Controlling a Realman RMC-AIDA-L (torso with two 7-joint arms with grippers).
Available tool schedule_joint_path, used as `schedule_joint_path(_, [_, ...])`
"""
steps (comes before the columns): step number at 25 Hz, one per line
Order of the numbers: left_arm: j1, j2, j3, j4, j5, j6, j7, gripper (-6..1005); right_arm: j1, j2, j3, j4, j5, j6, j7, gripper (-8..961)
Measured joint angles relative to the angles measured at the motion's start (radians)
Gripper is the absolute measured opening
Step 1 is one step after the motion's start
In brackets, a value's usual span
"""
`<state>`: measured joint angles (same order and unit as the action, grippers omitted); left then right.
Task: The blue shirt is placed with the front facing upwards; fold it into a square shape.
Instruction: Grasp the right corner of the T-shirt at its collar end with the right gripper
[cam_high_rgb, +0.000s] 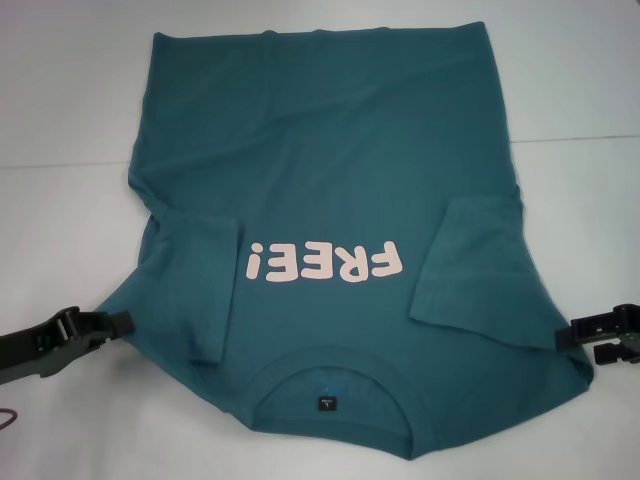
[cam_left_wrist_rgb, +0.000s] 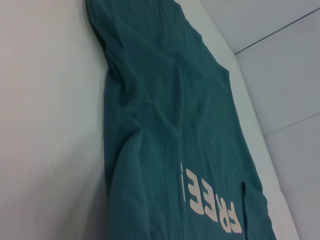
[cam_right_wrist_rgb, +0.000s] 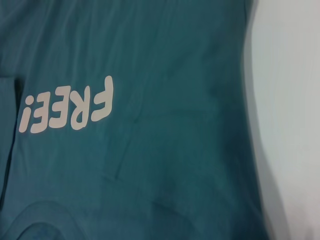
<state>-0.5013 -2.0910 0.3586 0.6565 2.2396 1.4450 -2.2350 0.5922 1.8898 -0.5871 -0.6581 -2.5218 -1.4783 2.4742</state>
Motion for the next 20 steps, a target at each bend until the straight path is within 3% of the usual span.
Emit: schedule_joint_path(20, [0.003,-0.001,-0.001,0.0,0.0,0.0,0.0,16,0.013,0.016,-0.059,0.011,0.0,0.017,0.003,817])
